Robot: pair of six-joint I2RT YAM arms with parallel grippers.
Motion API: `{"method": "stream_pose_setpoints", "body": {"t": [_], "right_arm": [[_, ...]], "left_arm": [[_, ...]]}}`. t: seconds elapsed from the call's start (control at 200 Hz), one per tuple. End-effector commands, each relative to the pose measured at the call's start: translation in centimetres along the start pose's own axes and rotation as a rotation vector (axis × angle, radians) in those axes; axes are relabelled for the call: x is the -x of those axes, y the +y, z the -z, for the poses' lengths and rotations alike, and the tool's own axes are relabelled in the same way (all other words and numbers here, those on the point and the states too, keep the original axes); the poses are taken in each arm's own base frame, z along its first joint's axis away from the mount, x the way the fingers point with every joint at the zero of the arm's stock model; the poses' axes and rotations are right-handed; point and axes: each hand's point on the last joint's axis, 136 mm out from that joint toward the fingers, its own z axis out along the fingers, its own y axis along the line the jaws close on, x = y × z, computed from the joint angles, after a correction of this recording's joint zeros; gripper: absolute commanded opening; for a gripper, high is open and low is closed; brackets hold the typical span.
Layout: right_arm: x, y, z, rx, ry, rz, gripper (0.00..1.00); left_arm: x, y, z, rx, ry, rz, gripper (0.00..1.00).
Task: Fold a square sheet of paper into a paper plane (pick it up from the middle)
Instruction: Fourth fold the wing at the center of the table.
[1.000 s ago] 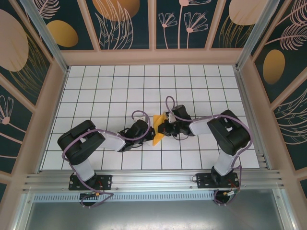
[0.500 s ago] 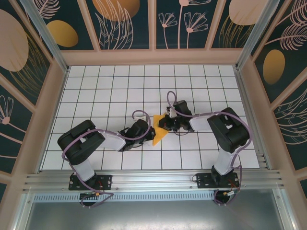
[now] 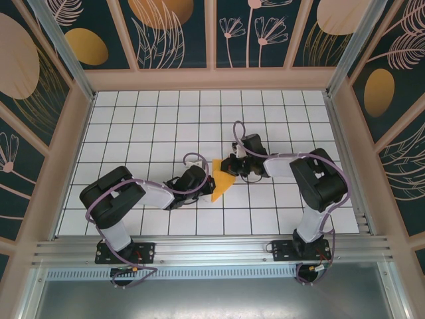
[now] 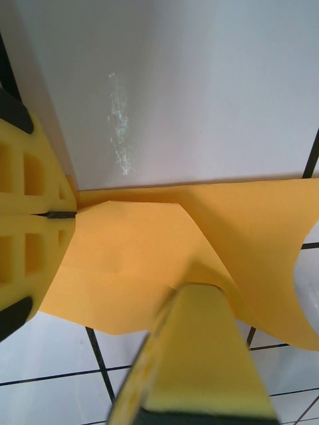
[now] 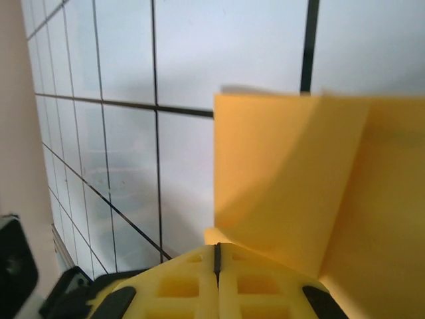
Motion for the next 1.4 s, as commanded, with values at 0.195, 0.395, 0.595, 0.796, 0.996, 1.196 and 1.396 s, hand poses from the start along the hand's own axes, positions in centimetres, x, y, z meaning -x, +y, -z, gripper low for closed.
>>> {"method": "stream_pose_setpoints", "body": {"t": [0.195,0.395,0.595,0.796,0.996,1.196,1.396], "right_arm": [[0.8,-1.8,-0.6,-0.039,-0.006,-0.009,0.07],[1.1,-3.5,-1.1,-0.067,-0.006,-0.041,0.07],[2.9,-1.0,0.7,-0.018,-0.032,0.007,0.08],[3.6,-1.4,0.8,-0.017,-0.029,0.01,0.08],[3.0,-3.9,-0.6,-0.065,-0.01,-0.038,0.08],[3.5,-5.4,-0.7,-0.1,-0.015,-0.071,0.08],[5.6,-2.3,1.1,-0.053,-0.046,-0.006,0.08]], "left_arm": [[-1.2,3.4,-0.2,0.132,0.039,-0.032,0.0],[-1.4,3.5,-0.2,0.133,0.043,-0.031,0.0],[-1.4,3.6,-0.1,0.133,0.046,-0.03,0.0],[-1.4,3.5,-0.1,0.133,0.045,-0.032,0.0],[-1.4,3.5,-0.1,0.133,0.045,-0.031,0.0],[-1.4,3.4,-0.1,0.13,0.049,-0.032,0.0],[-1.5,3.6,0.0,0.133,0.05,-0.034,0.0]]}}
